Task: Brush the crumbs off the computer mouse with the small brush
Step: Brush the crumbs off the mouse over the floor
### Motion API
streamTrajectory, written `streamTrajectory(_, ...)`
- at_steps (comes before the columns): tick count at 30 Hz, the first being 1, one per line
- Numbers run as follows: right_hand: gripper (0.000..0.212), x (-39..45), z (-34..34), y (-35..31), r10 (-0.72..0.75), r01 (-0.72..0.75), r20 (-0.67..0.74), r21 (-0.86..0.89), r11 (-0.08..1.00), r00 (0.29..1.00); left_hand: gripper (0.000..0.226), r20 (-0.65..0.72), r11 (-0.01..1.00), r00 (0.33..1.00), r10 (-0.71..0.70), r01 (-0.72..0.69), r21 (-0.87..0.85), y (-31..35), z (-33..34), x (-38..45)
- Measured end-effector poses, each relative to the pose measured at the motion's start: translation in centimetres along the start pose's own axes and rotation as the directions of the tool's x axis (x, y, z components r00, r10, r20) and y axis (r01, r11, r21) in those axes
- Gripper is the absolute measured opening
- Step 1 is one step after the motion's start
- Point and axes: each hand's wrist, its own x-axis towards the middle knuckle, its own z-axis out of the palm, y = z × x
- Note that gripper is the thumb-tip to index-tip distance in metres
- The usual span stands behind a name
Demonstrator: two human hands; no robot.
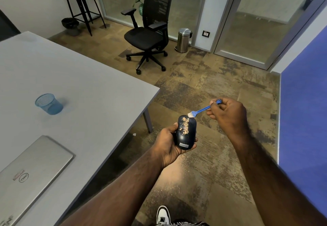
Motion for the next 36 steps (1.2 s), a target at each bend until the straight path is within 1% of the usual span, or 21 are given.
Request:
streamTrajectory(2,0.007,0.3,0.0,0.0,-0.001,0.0,-0.033,-0.042,0.999,0.999,0.045,0.001,1.0,1.0,0.0,0.0,0.006,-0.1,0.0,0.0)
streamTrajectory(4,0.006,0.5,-0.1,-0.3,0.024,-0.023,-0.031,0.017,1.0,0.999,0.045,-0.001,1.0,1.0,-0.002,0.002,0.009,0.0,0.1,-0.1)
streamTrajectory(6,0.01,0.3,0.0,-0.6,0.017,-0.018,0.015,0.062,0.998,1.0,0.044,0.0,1.0,1.0,0.0,0.0,0.012,0.1,0.1,-0.1)
streamTrajectory(8,0.013,0.2,0.2,-0.7,-0.01,0.01,0.041,0.011,1.0,0.999,0.044,0.0,1.0,1.0,0.001,-0.001,0.016,0.2,0.2,-0.2)
streamTrajectory(10,0.013,0.4,0.3,-0.5,-0.02,0.02,0.003,-0.084,0.996,1.0,0.044,-0.001,1.0,1.0,0.002,-0.002,0.019,0.2,0.2,-0.3)
streamTrajectory(12,0.012,0.6,0.1,-0.7,-0.017,0.011,-0.043,-0.126,0.992,0.999,0.044,-0.001,1.0,1.0,0.006,-0.006,0.019,0.2,0.2,-0.4)
streamTrajectory(14,0.009,0.6,0.0,-1.1,-0.007,0.005,-0.03,-0.054,0.999,1.0,0.043,-0.003,1.0,1.0,0.009,-0.009,0.019,0.2,0.2,-0.4)
streamTrajectory(16,0.013,0.3,0.3,-1.4,-0.011,0.011,0.03,0.003,1.0,1.0,0.044,-0.001,1.0,1.0,0.014,-0.014,0.021,0.2,0.2,-0.4)
streamTrajectory(18,0.013,0.2,0.5,-1.2,-0.056,0.059,0.039,-0.083,0.995,0.998,0.044,-0.003,1.0,1.0,0.014,-0.014,0.02,0.2,0.2,-0.4)
streamTrajectory(20,0.011,0.2,0.3,-1.1,-0.066,0.066,0.006,-0.142,0.988,0.998,0.044,-0.007,1.0,1.0,0.009,-0.009,0.017,-0.1,0.1,-0.4)
streamTrajectory(22,0.008,0.2,0.0,-1.2,-0.068,0.066,-0.009,-0.124,0.99,0.998,0.043,-0.005,1.0,1.0,0.012,-0.012,0.013,-0.2,0.1,-0.4)
streamTrajectory(24,0.007,0.0,-0.2,-1.3,-0.085,0.086,0.01,-0.113,0.99,0.996,0.043,0.002,1.0,1.0,0.018,-0.018,0.004,-0.3,0.0,-0.3)
streamTrajectory(26,0.009,-0.1,-0.3,-0.8,-0.106,0.109,0.026,-0.185,0.977,0.994,0.043,0.002,1.0,1.0,0.022,-0.022,-0.007,-0.3,0.0,-0.3)
streamTrajectory(28,0.013,0.0,-0.7,-0.4,-0.095,0.089,-0.012,-0.26,0.962,0.995,0.042,0.004,1.0,1.0,0.02,-0.02,-0.017,-0.4,0.0,-0.4)
streamTrajectory(29,0.01,0.1,-1.0,-0.2,-0.065,0.055,-0.036,-0.231,0.971,0.997,0.042,0.007,1.0,1.0,0.018,-0.018,-0.021,-0.4,0.0,-0.3)
streamTrajectory(31,0.012,0.1,-1.3,-0.2,0.042,-0.044,-0.037,-0.048,0.998,0.998,0.043,0.009,0.999,1.0,0.02,-0.02,-0.028,-0.3,0.0,-0.3)
streamTrajectory(32,0.012,0.0,-1.3,-0.2,0.095,-0.094,-0.011,0.048,0.994,0.995,0.043,0.011,0.999,1.0,0.021,-0.021,-0.029,-0.2,0.0,-0.3)
streamTrajectory(33,0.008,-0.1,-1.3,-0.1,0.117,-0.118,0.012,0.075,0.99,0.993,0.044,0.012,0.999,1.0,0.021,-0.021,-0.03,-0.2,0.0,-0.3)
streamTrajectory(34,0.005,-0.1,-1.3,0.3,0.12,-0.121,0.018,0.055,0.991,0.993,0.045,0.014,0.999,1.0,0.019,-0.018,-0.032,-0.2,0.0,-0.3)
streamTrajectory(36,0.005,-0.1,-1.4,0.9,0.118,-0.118,-0.011,0.019,0.993,0.993,0.046,0.007,0.999,1.0,0.008,-0.007,-0.039,-0.2,0.1,-0.3)
